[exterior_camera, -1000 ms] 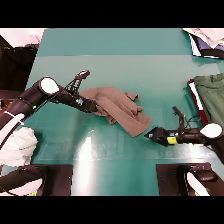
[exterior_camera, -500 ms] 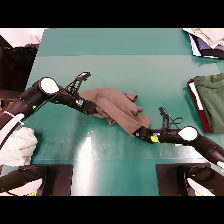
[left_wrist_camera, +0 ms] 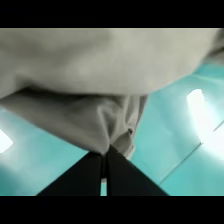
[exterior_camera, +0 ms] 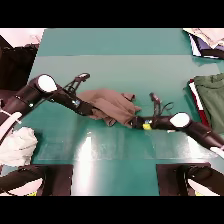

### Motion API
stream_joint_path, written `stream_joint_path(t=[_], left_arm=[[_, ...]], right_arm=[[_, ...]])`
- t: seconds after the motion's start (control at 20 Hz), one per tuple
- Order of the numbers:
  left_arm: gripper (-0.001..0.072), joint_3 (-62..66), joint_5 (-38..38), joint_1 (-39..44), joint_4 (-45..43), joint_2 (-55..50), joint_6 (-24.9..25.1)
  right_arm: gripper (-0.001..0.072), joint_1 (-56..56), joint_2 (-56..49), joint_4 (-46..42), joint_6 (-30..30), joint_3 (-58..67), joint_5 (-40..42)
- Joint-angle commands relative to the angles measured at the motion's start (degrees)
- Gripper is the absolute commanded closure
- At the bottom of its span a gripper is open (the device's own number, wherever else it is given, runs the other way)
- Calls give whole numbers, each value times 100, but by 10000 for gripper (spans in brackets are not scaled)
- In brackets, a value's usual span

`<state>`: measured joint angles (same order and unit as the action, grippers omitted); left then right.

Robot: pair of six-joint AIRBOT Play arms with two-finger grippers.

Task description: Fold the shirts.

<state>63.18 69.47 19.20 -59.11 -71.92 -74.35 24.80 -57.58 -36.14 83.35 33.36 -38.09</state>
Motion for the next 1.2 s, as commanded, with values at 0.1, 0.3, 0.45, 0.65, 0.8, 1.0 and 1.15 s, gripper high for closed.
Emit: stream_joint_path(t=[0.1, 0.3, 0.45, 0.65, 0.8, 1.0, 1.15], left_arm=[[685, 1292, 1049, -669, -1207, 693, -66], [685, 2444, 1123, -800, -1436, 1233, -61], [685, 3390, 1311, -800, -1445, 1405, -66], [685, 4754, 1812, -800, -1445, 1510, -70], [685, 5702, 1993, -800, -1438, 1556, -258], [685, 5801, 1696, -800, -1362, 2061, -369], [686, 5724, 1668, -800, -1252, 2192, -367]], right_arm=[[694, -1797, 1388, -1808, 822, 1346, -1523], [694, -3493, 2103, -2232, 702, 2527, -2468], [694, -4363, 2317, -2203, 520, 3303, -2964], [694, -5045, 2483, -2203, 457, 4325, -3469], [694, -5372, 2514, -2223, 444, 5071, -3729], [695, -5746, 2286, -2238, 448, 6008, -4299], [695, -5713, 1757, -2184, 560, 6509, -4957]])
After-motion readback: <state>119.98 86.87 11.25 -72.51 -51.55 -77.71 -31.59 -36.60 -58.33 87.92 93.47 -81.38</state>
